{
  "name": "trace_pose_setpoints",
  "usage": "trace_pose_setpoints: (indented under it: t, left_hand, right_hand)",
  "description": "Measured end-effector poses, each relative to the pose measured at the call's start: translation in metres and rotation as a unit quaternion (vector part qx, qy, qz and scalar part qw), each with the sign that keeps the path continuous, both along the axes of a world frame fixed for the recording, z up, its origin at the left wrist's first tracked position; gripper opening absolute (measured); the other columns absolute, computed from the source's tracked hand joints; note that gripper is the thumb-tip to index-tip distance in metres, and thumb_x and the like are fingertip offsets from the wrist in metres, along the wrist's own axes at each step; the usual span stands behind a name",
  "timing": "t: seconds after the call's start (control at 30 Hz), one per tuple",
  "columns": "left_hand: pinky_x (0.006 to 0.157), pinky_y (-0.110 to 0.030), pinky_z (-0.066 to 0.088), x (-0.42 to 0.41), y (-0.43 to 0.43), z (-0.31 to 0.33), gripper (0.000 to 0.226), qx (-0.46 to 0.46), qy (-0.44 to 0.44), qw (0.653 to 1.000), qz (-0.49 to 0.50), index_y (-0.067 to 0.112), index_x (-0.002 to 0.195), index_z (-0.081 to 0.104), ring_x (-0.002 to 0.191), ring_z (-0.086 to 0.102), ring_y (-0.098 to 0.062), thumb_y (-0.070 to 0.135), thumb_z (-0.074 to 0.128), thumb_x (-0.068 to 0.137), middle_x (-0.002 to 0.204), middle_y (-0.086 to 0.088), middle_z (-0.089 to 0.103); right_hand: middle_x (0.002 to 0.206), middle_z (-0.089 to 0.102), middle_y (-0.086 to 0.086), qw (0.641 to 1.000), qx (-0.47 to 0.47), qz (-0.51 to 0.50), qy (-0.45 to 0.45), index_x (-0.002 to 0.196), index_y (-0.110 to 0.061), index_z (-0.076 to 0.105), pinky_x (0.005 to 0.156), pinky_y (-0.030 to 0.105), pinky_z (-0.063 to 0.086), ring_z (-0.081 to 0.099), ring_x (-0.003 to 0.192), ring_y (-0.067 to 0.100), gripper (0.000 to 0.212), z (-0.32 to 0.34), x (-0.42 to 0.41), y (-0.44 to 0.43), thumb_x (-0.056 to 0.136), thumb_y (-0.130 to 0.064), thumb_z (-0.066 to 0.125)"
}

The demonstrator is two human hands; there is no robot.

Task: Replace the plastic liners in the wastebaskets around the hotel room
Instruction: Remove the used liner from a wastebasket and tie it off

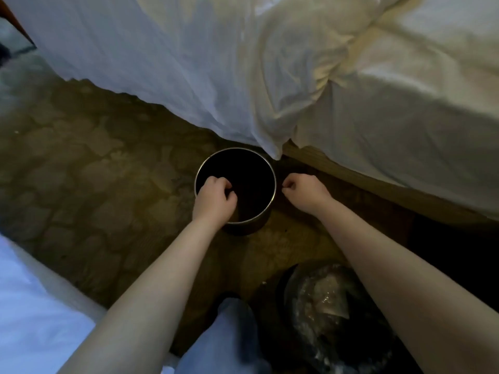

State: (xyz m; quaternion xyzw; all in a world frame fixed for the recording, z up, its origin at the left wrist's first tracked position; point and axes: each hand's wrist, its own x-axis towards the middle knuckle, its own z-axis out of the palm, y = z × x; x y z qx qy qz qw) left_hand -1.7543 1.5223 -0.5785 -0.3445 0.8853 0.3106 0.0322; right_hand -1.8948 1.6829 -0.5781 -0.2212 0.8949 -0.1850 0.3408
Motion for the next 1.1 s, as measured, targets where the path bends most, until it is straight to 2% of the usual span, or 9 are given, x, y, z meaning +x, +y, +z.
trace_pose_setpoints:
  t: [0.1, 0.2, 0.4, 0.6, 0.7, 0.77, 0.87, 0.97, 1.1]
  left_hand:
    - [0.085, -0.032, 0.052, -0.017, 0.041, 0.009, 0.022, 0.042, -0.007, 0.998, -0.053, 0.018, 0.113, 0.061, 0.095, 0.056, -0.013, 0.025, 0.056, 0.093, 0.109, 0.003, 0.056]
    - [0.088, -0.033, 0.051, -0.031, 0.092, -0.008, 0.029, 0.101, -0.058, 0.988, -0.1, 0.018, 0.119, 0.058, 0.104, 0.058, -0.017, 0.029, 0.058, 0.092, 0.116, -0.001, 0.059]
    - [0.098, -0.033, 0.043, -0.04, 0.188, -0.058, 0.059, 0.18, -0.245, 0.927, -0.221, 0.017, 0.142, 0.039, 0.126, 0.048, -0.025, 0.035, 0.061, 0.09, 0.142, -0.007, 0.046]
    - [0.101, -0.035, 0.04, -0.028, 0.209, -0.099, 0.072, 0.184, -0.293, 0.914, -0.21, 0.017, 0.147, 0.029, 0.129, 0.044, -0.027, 0.037, 0.064, 0.088, 0.144, -0.009, 0.042]
    - [0.092, -0.034, 0.045, -0.019, 0.207, -0.114, 0.055, 0.186, -0.286, 0.917, -0.205, 0.018, 0.137, 0.045, 0.114, 0.054, -0.024, 0.035, 0.063, 0.088, 0.129, -0.007, 0.055]
    - [0.08, -0.031, 0.048, -0.014, 0.204, -0.117, 0.036, 0.167, -0.261, 0.929, -0.204, 0.02, 0.124, 0.058, 0.096, 0.059, -0.018, 0.031, 0.061, 0.09, 0.111, -0.003, 0.063]
    - [0.068, -0.028, 0.045, -0.007, 0.205, -0.107, 0.02, 0.094, -0.206, 0.951, -0.21, 0.016, 0.108, 0.066, 0.08, 0.058, -0.014, 0.025, 0.059, 0.092, 0.089, 0.002, 0.061]
    - [0.068, -0.026, 0.044, -0.003, 0.207, -0.092, 0.017, 0.066, -0.138, 0.967, -0.205, 0.013, 0.102, 0.068, 0.078, 0.057, -0.012, 0.022, 0.057, 0.094, 0.086, 0.004, 0.059]
    - [0.069, -0.024, 0.043, 0.005, 0.208, -0.069, 0.005, 0.046, -0.088, 0.97, -0.221, 0.019, 0.087, 0.062, 0.082, 0.056, -0.012, 0.02, 0.06, 0.091, 0.091, 0.002, 0.059]
  right_hand:
    - [0.105, 0.061, -0.001, 0.999, 0.01, -0.044, -0.028, 0.118, -0.024, 0.06, 0.081, 0.036, 0.056, 0.06, 0.09, 0.016, 0.023, 0.004, 0.003, 0.046, 0.098, -0.03, 0.053]
    - [0.111, 0.061, 0.0, 0.995, 0.039, -0.07, -0.057, 0.121, -0.024, 0.059, 0.076, 0.03, 0.052, 0.059, 0.094, 0.016, 0.026, -0.009, 0.015, 0.104, 0.097, -0.032, 0.054]
    - [0.138, 0.051, 0.006, 0.972, 0.124, -0.138, -0.144, 0.143, -0.021, 0.043, 0.095, 0.035, 0.048, 0.052, 0.121, 0.026, 0.053, -0.047, 0.04, 0.218, 0.094, -0.036, 0.058]
    - [0.145, 0.044, 0.006, 0.956, 0.067, -0.206, -0.197, 0.15, -0.024, 0.03, 0.1, 0.036, 0.043, 0.047, 0.129, 0.027, 0.072, -0.082, 0.057, 0.25, 0.089, -0.035, 0.067]
    - [0.134, 0.053, 0.003, 0.964, 0.063, -0.185, -0.181, 0.14, -0.023, 0.046, 0.093, 0.034, 0.046, 0.053, 0.119, 0.025, 0.054, -0.094, 0.064, 0.251, 0.091, -0.032, 0.065]
    - [0.121, 0.06, 0.002, 0.973, 0.081, -0.178, -0.126, 0.127, -0.023, 0.058, 0.088, 0.035, 0.05, 0.057, 0.108, 0.023, 0.036, -0.095, 0.066, 0.249, 0.093, -0.031, 0.062]
    - [0.106, 0.066, 0.001, 0.983, 0.094, -0.16, -0.017, 0.11, -0.02, 0.069, 0.082, 0.033, 0.051, 0.06, 0.099, 0.021, 0.02, -0.088, 0.068, 0.25, 0.094, -0.029, 0.06]
    - [0.096, 0.066, -0.004, 0.984, 0.063, -0.162, 0.036, 0.095, -0.022, 0.072, 0.077, 0.031, 0.05, 0.059, 0.092, 0.016, 0.012, -0.072, 0.068, 0.251, 0.092, -0.029, 0.063]
    - [0.087, 0.061, -0.01, 0.99, 0.041, -0.137, -0.008, 0.082, -0.024, 0.068, 0.075, 0.03, 0.052, 0.057, 0.086, 0.01, 0.007, -0.046, 0.076, 0.25, 0.088, -0.027, 0.069]
